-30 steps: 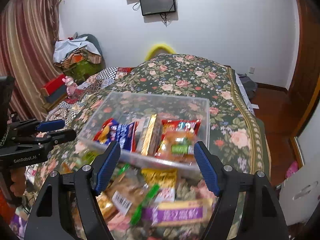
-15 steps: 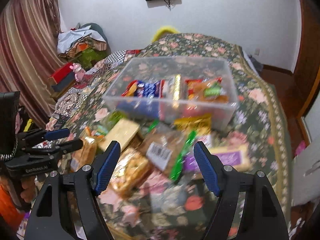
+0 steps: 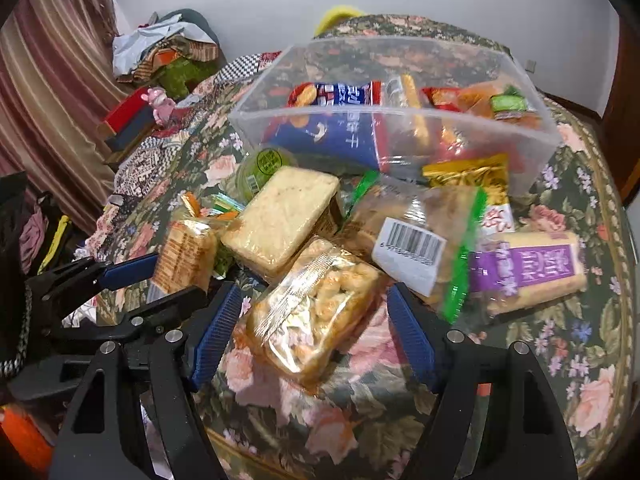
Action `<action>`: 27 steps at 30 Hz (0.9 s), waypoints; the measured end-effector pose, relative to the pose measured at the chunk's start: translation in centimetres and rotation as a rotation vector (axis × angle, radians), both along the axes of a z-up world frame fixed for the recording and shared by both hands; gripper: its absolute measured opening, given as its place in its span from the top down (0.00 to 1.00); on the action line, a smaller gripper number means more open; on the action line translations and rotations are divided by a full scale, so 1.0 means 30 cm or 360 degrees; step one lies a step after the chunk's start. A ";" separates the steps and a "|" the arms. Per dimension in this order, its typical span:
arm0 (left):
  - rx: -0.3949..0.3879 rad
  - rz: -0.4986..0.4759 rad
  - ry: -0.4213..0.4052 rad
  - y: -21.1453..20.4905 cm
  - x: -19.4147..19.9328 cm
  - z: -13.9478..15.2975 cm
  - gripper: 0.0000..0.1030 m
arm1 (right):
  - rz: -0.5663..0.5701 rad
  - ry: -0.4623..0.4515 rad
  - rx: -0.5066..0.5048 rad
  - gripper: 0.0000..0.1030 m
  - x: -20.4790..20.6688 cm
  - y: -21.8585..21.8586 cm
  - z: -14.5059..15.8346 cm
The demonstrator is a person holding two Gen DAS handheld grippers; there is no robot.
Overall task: Organize snacks
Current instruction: 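Grasp the cracker pack with the right tool while the left tool grasps the biscuit pack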
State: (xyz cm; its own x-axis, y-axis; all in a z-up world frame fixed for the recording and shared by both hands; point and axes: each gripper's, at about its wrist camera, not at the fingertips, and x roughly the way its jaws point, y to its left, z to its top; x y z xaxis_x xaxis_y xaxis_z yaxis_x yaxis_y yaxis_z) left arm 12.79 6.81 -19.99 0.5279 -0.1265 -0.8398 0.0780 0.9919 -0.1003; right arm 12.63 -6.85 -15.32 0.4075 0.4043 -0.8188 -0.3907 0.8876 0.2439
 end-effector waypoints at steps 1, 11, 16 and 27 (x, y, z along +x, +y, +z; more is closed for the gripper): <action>-0.0005 0.0005 0.0010 0.003 0.005 -0.008 0.52 | -0.0005 0.0010 -0.0001 0.30 0.002 0.004 -0.006; 0.0006 0.0036 -0.0030 0.012 0.006 -0.025 0.68 | 0.0005 0.0067 0.0012 0.41 0.002 -0.009 -0.043; 0.0005 0.0041 -0.0074 0.011 -0.012 0.004 0.68 | 0.0019 0.0056 0.0019 0.56 -0.019 -0.038 -0.034; -0.0028 0.0037 -0.0206 -0.003 -0.027 0.130 0.68 | 0.0023 -0.0033 0.0053 0.60 -0.072 -0.076 0.029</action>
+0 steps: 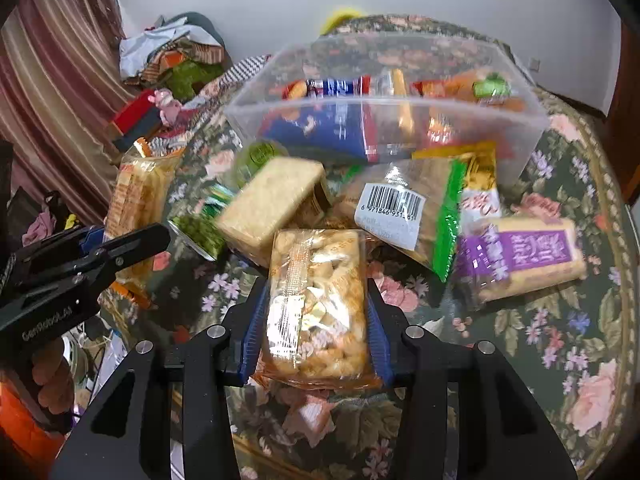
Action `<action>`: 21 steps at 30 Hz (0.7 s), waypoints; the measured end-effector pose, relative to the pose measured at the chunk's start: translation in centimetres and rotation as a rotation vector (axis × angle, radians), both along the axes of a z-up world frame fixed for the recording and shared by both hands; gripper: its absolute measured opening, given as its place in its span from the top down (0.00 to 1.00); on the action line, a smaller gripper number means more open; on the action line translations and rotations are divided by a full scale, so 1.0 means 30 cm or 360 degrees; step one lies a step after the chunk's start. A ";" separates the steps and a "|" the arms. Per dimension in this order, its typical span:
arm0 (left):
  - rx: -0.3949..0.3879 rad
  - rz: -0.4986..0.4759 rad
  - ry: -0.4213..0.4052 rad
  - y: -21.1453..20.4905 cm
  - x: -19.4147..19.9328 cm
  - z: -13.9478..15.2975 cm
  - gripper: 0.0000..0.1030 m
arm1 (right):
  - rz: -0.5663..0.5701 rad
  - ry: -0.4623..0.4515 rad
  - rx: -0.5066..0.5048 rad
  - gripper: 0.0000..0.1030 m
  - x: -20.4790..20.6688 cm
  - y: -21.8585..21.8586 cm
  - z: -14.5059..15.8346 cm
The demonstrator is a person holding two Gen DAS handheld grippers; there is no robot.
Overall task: Organize snacks
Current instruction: 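Grasp the cracker pack with the right tool while the left tool grasps the biscuit pack, then place the cracker pack and biscuit pack into the clear box, release both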
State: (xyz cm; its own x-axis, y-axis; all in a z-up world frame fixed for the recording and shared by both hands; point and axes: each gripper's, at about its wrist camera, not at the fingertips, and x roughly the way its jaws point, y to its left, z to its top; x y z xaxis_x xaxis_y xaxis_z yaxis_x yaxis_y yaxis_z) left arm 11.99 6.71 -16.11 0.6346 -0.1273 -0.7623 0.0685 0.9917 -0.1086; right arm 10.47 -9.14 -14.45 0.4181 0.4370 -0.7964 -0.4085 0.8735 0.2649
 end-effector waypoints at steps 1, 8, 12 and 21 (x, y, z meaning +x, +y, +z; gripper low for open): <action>-0.0002 -0.0002 -0.0013 -0.002 0.000 0.012 0.68 | 0.0000 -0.0011 0.0005 0.60 0.000 -0.001 0.008; -0.0034 0.0002 -0.0109 -0.011 0.020 0.095 0.68 | -0.0017 -0.0148 0.0081 0.60 0.016 -0.029 0.120; -0.0052 0.0006 -0.0149 -0.014 0.046 0.130 0.68 | -0.0051 -0.0239 0.0094 0.60 0.047 -0.041 0.177; -0.0039 0.0003 -0.0260 -0.039 0.147 0.222 0.68 | -0.0120 -0.0357 0.0123 0.60 0.132 -0.080 0.246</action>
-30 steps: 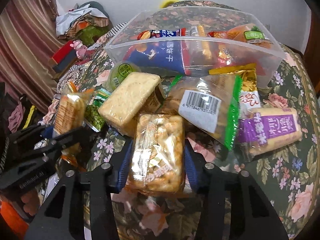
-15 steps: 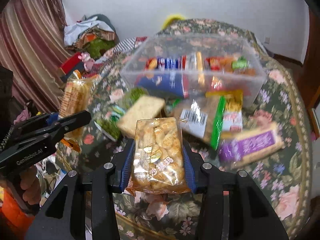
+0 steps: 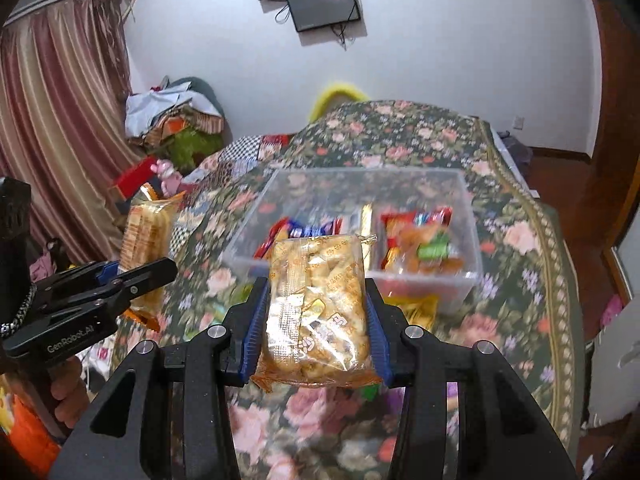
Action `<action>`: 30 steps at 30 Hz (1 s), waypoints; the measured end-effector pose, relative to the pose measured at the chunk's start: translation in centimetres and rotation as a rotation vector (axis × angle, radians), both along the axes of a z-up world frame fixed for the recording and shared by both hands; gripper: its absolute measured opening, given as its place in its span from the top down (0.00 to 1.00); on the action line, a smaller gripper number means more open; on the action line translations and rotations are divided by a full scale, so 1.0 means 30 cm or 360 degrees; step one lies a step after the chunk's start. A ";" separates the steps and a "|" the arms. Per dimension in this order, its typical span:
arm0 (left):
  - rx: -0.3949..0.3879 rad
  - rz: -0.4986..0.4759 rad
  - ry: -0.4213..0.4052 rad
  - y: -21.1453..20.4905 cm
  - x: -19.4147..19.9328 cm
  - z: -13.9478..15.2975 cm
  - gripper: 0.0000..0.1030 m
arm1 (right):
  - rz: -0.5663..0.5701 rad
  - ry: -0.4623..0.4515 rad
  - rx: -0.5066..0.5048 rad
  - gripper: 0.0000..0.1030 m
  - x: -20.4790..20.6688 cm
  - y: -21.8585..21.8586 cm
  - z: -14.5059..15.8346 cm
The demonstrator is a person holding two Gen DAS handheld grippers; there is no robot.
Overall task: Organize snacks
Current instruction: 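Place the cracker pack and biscuit pack into the clear box, release both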
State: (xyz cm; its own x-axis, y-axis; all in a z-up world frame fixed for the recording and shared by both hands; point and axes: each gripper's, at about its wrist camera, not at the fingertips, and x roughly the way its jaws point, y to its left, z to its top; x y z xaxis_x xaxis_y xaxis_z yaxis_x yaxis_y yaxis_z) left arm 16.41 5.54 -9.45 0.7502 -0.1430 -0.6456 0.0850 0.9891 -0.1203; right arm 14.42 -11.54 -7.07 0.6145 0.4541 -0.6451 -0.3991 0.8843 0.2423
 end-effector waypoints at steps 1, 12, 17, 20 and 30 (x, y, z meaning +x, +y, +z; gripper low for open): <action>0.0001 -0.0001 -0.0012 -0.005 0.016 0.011 0.68 | -0.0002 -0.0003 0.0006 0.60 0.013 -0.003 0.005; 0.0030 0.0004 -0.0027 -0.023 0.202 0.028 0.68 | -0.0039 -0.0067 0.0034 0.60 0.164 -0.009 0.034; 0.0034 0.0006 0.0044 -0.019 0.301 -0.025 0.68 | -0.0024 -0.0029 0.0024 0.60 0.240 0.022 -0.007; 0.0046 0.0015 0.0100 -0.017 0.355 -0.070 0.68 | -0.0009 0.0015 0.0008 0.60 0.279 0.049 -0.046; 0.0101 0.0020 0.0206 -0.023 0.470 -0.166 0.68 | 0.0034 0.0122 -0.0115 0.60 0.364 0.117 -0.149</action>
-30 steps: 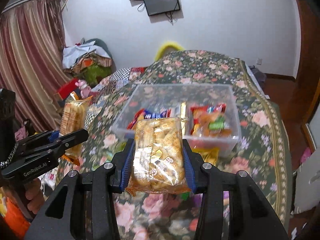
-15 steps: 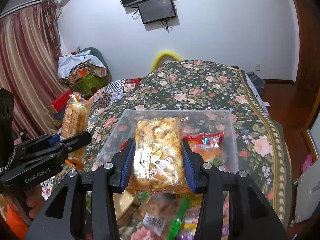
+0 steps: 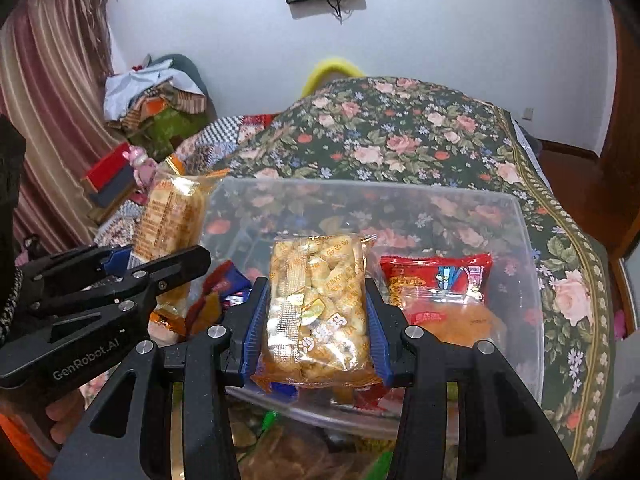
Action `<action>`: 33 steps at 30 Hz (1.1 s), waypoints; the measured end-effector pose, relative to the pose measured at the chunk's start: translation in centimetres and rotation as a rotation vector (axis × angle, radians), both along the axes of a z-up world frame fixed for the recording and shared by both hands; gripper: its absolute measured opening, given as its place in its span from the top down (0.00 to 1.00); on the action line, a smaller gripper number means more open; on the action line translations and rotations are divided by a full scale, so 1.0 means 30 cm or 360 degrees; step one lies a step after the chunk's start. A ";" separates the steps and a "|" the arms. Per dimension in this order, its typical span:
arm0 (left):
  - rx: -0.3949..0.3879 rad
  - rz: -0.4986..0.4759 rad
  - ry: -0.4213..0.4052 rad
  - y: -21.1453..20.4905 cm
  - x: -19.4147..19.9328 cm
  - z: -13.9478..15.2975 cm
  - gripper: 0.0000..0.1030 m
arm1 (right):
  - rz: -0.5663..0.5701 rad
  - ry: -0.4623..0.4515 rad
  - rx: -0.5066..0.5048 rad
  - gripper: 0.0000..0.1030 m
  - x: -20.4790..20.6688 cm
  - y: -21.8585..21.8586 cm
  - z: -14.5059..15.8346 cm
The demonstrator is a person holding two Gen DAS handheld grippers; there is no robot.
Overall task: Organize snacks
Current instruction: 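Place the cracker pack and biscuit pack into the clear box, release both, then grasp the purple-labelled bar with the right tool while the left tool grasps the green pea snack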
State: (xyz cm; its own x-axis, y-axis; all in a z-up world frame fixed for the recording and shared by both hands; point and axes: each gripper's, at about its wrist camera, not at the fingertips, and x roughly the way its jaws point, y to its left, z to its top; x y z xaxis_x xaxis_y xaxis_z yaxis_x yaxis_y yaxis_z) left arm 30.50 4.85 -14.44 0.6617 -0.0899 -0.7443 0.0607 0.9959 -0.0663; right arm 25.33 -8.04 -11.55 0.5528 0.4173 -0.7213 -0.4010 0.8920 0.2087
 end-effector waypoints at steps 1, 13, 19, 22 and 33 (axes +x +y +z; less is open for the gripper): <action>0.0009 0.0003 0.0005 0.000 0.007 -0.005 0.68 | 0.0000 0.0005 -0.0008 0.60 0.002 0.000 -0.006; -0.0006 0.0006 0.0004 0.022 -0.036 0.035 0.60 | -0.0004 -0.0042 -0.0032 0.42 -0.035 -0.021 0.047; 0.0007 -0.0009 -0.0051 0.045 -0.131 0.099 0.53 | -0.0002 -0.0122 -0.0017 0.39 -0.111 -0.070 0.119; 0.0020 0.0002 -0.0069 0.064 -0.185 0.108 0.38 | -0.0029 -0.0176 -0.0034 0.33 -0.154 -0.111 0.147; 0.0077 -0.0021 0.0078 0.101 -0.339 -0.010 0.35 | -0.0175 -0.0106 -0.0111 0.28 -0.260 -0.309 0.095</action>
State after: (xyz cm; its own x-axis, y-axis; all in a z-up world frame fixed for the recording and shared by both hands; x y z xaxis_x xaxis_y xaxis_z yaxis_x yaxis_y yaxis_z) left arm 20.33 7.87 -14.76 0.6232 -0.0616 -0.7797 0.0718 0.9972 -0.0213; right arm 17.52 -17.29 -8.69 0.6399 0.3020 -0.7066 -0.3112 0.9426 0.1211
